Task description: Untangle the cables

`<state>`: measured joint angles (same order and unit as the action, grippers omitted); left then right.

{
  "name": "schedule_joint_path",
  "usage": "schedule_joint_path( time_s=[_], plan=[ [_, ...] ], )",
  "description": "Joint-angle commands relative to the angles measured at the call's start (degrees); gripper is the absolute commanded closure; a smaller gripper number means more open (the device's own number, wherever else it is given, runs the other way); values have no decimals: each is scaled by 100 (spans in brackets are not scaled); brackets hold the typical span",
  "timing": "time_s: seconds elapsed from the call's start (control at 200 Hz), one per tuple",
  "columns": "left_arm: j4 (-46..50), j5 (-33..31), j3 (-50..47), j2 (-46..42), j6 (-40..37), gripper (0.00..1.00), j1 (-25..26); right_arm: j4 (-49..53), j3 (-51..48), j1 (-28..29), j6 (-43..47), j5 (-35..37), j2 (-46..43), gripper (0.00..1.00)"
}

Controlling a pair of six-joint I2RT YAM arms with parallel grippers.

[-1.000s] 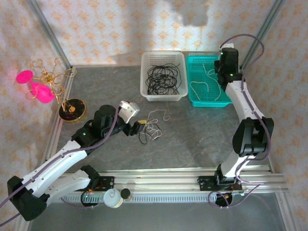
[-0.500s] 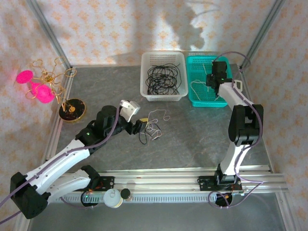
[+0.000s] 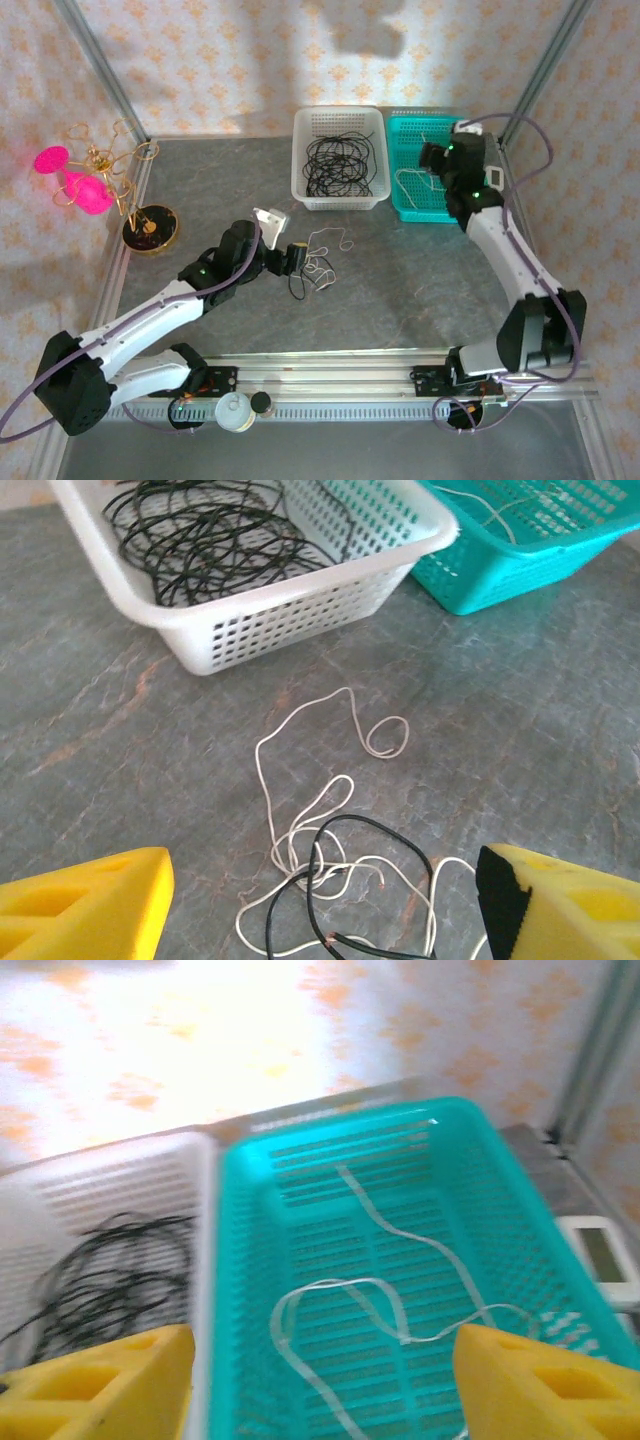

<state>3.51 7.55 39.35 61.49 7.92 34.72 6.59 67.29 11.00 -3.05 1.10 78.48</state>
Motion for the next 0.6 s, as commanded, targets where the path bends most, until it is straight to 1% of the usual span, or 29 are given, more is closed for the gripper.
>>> schedule_joint_path(
  time_s=[0.0, 0.09, 0.23, 0.27, 0.31, 0.365, 0.43, 0.526, 0.596],
  plan=[
    [-46, -298, -139, 10, 563, 19, -75, -13, -652, 673, -595, 112, -310, 34],
    [35, -250, -212, -14, 646, 20, -79, 45, -1230, 1170, -737, 98, -640, 35],
    [-38, -78, -408, -47, 840, 21, -79, 324, -1856, 1642, -1043, -363, -764, 40],
    [-108, 42, -458, -29, 900, 23, -79, 395, -1966, 1747, -1109, -554, -673, 42],
    [-124, 138, -499, 13, 956, 28, -79, 428, -2042, 1834, -1185, -765, -553, 45],
    [-84, 194, -482, 139, 1007, 34, -79, 349, -2133, 1978, -1248, -1066, -376, 46],
    [-44, 208, -464, 277, 1015, 35, -75, 122, -2203, 2173, -1279, -1322, -152, 46],
    [-8, 158, -455, 411, 1081, 36, -79, -292, -2241, 2309, -1430, -1343, 247, 46],
    [-22, 213, -489, 392, 1169, 36, -79, -319, -2089, 2314, -1597, -1134, 658, 46]
  ],
)
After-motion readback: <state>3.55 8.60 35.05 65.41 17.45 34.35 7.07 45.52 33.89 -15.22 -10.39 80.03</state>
